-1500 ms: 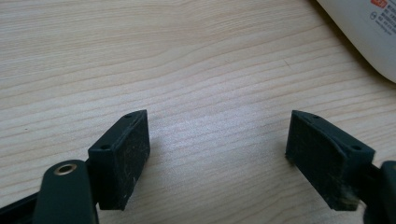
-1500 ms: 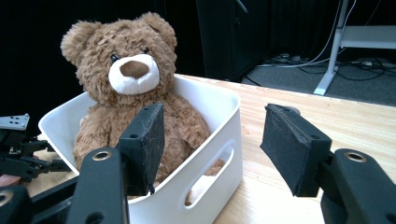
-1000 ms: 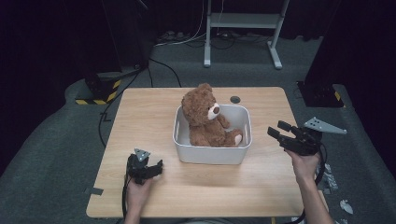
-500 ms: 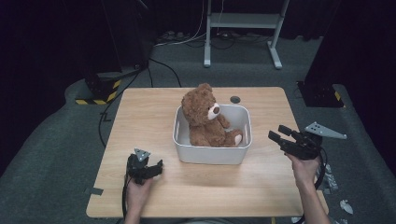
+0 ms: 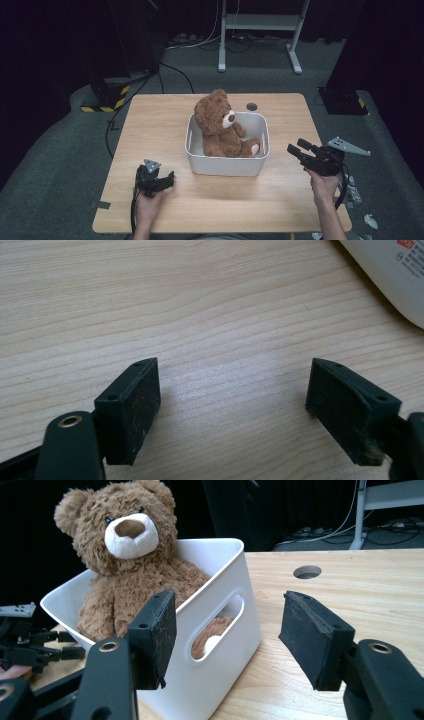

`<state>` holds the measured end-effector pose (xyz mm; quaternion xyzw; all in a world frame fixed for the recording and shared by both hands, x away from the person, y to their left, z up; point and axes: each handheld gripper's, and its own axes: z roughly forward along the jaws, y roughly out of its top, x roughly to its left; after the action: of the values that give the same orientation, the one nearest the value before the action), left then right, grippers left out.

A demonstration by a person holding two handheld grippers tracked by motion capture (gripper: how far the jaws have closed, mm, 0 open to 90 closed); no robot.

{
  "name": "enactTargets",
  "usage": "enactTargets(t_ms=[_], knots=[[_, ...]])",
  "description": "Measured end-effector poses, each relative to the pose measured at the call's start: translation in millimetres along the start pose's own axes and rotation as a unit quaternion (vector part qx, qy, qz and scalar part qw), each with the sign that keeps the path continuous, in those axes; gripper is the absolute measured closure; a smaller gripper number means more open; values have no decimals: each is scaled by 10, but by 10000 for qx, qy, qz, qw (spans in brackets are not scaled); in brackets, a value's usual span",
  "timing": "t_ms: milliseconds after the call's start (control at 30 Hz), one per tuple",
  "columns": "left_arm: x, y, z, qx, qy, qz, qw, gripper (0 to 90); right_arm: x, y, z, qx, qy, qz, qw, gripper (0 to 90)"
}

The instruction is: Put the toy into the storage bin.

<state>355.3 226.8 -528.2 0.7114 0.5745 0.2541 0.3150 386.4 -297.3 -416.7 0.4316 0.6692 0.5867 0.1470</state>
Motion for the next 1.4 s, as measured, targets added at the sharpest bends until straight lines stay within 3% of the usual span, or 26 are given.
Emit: enactTargets(t_ms=[433, 900, 1233, 1400], knots=[[0, 0, 0, -2, 1, 0, 10000, 216, -46, -205, 45, 2, 12, 222, 9998, 389], [-5, -2, 5, -38, -16, -24, 10000, 218, -18, -388, 155, 292, 29, 284, 9992, 388], [-5, -2, 4, -33, -17, -30, 10000, 218, 32, -448, 263, 546, -52, 107, 9984, 387], [-4, -2, 5, -39, -17, -22, 10000, 218, 27, -495, 313, 633, -227, 51, 9977, 388]])
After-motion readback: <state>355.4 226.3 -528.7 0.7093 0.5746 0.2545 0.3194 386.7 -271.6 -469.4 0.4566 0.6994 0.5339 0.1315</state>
